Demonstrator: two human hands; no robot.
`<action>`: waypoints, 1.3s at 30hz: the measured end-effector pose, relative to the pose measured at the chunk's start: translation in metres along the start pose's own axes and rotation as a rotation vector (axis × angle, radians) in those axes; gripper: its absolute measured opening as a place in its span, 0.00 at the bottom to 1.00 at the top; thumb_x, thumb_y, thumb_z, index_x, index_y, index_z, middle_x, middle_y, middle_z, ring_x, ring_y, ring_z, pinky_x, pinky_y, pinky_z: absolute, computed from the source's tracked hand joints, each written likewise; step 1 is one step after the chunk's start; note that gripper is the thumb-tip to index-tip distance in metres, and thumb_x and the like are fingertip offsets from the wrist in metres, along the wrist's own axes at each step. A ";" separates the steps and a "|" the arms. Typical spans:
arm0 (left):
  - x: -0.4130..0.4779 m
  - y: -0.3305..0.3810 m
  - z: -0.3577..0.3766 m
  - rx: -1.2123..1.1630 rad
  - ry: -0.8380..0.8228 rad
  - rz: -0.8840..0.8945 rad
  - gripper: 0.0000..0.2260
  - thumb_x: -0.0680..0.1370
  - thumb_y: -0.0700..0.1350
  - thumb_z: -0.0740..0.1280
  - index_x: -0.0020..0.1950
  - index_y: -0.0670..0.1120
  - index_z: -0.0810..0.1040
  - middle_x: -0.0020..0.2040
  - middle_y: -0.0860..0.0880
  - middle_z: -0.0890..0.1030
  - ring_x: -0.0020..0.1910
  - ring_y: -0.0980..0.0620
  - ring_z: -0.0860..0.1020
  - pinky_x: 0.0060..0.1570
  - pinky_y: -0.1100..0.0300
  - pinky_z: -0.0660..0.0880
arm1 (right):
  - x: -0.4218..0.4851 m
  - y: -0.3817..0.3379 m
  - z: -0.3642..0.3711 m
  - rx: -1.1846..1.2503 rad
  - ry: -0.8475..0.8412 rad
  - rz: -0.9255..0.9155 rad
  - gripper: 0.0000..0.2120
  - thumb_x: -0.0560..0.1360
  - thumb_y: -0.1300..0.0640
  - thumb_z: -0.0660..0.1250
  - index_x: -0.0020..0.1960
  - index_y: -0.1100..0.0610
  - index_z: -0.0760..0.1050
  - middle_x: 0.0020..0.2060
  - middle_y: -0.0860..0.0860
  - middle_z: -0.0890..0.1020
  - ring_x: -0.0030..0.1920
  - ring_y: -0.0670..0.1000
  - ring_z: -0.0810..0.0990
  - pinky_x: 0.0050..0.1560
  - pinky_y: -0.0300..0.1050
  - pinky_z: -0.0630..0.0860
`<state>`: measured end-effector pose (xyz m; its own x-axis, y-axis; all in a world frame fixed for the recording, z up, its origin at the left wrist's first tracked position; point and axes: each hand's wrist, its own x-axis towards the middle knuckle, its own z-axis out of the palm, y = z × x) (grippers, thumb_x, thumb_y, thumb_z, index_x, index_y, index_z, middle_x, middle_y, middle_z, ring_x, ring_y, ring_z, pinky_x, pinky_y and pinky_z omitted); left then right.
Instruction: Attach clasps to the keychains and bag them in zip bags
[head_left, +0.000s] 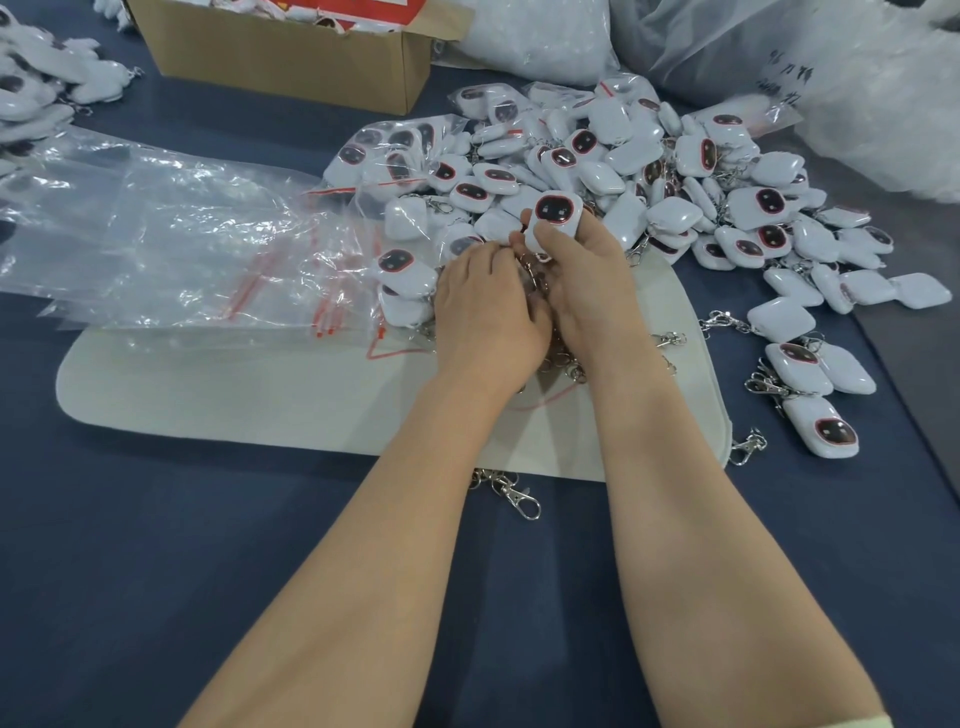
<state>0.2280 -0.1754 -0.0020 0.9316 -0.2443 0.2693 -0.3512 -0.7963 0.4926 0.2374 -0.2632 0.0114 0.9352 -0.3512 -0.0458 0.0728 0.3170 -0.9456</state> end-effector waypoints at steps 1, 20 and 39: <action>0.000 0.000 0.000 0.006 -0.006 0.001 0.18 0.77 0.46 0.62 0.66 0.42 0.69 0.68 0.45 0.69 0.70 0.46 0.63 0.71 0.53 0.56 | 0.000 -0.001 0.001 0.015 0.009 0.003 0.06 0.79 0.69 0.59 0.49 0.61 0.74 0.42 0.54 0.78 0.44 0.51 0.79 0.46 0.41 0.77; -0.009 0.025 -0.009 -0.390 0.145 0.207 0.15 0.77 0.38 0.61 0.64 0.39 0.73 0.62 0.44 0.75 0.62 0.47 0.71 0.62 0.62 0.64 | 0.002 -0.010 -0.010 -0.206 0.424 -0.067 0.12 0.77 0.62 0.65 0.59 0.60 0.69 0.41 0.50 0.78 0.38 0.47 0.78 0.42 0.38 0.76; 0.006 -0.002 -0.025 -0.591 0.298 -0.257 0.10 0.76 0.38 0.62 0.57 0.43 0.76 0.53 0.47 0.78 0.46 0.53 0.75 0.45 0.67 0.69 | -0.017 -0.050 0.000 -0.803 -0.076 -0.118 0.03 0.74 0.55 0.68 0.46 0.54 0.79 0.27 0.47 0.78 0.23 0.43 0.73 0.27 0.34 0.69</action>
<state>0.2316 -0.1610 0.0194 0.9562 0.1398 0.2572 -0.1944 -0.3538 0.9149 0.2176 -0.2731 0.0594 0.9600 -0.2729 0.0633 -0.0715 -0.4572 -0.8865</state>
